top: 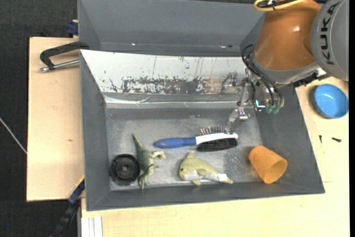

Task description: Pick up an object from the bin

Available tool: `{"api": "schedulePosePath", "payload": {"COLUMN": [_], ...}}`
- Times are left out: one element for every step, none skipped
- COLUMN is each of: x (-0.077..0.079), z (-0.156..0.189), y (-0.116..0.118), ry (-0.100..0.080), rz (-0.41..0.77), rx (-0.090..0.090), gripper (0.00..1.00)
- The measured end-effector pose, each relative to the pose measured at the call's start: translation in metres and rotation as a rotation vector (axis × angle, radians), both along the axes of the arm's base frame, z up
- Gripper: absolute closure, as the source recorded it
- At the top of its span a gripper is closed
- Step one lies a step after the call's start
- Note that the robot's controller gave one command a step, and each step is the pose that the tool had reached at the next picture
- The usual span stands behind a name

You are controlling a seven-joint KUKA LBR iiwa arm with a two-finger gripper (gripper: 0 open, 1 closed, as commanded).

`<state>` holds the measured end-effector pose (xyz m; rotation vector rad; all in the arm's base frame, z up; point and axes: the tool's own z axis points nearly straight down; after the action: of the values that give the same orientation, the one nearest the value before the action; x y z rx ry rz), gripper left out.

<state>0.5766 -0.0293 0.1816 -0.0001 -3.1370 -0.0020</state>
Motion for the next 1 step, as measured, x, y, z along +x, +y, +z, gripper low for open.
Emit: {"api": "schedulePosePath", "payload": {"x": [-0.0141], "z": [-0.1045], "y": [0.0283], "ry": [0.012], "rz": [0.048], "rx": [-0.001], "gripper": [0.0]}}
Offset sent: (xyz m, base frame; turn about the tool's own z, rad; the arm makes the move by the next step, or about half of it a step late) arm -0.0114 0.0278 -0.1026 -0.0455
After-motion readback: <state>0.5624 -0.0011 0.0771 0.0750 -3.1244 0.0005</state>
